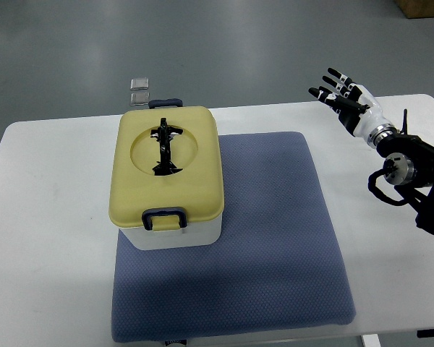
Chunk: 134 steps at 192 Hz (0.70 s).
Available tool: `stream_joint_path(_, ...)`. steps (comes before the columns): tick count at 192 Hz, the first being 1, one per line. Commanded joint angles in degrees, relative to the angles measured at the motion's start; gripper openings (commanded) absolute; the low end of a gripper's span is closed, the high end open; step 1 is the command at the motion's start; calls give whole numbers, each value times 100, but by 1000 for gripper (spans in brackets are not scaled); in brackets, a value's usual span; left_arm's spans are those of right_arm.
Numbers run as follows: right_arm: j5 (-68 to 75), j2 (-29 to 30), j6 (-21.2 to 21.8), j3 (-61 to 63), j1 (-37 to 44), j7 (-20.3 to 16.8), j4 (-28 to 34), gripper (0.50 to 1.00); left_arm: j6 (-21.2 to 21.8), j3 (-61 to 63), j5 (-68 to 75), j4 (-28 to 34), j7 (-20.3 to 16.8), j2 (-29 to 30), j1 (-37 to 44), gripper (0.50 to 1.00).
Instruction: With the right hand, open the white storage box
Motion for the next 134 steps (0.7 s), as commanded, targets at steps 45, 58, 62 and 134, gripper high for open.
stream_joint_path(45,-16,31,-13,-40,-23,7,8,921,0,0,-2,9,-2,0,-1,1000)
stream_joint_path(58,-16,40,-13,-49,-23,7,8,921,0,0,-2,9,6,0,-1,1000)
stream_joint_path(62,-16,40,-13,-49,-23,7,8,921,0,0,-2,9,6,0,-1,1000)
stream_joint_path(134,-25,13,5,-49,-14,-2,17,921,0,18,-2,9,6,0,-1,1000)
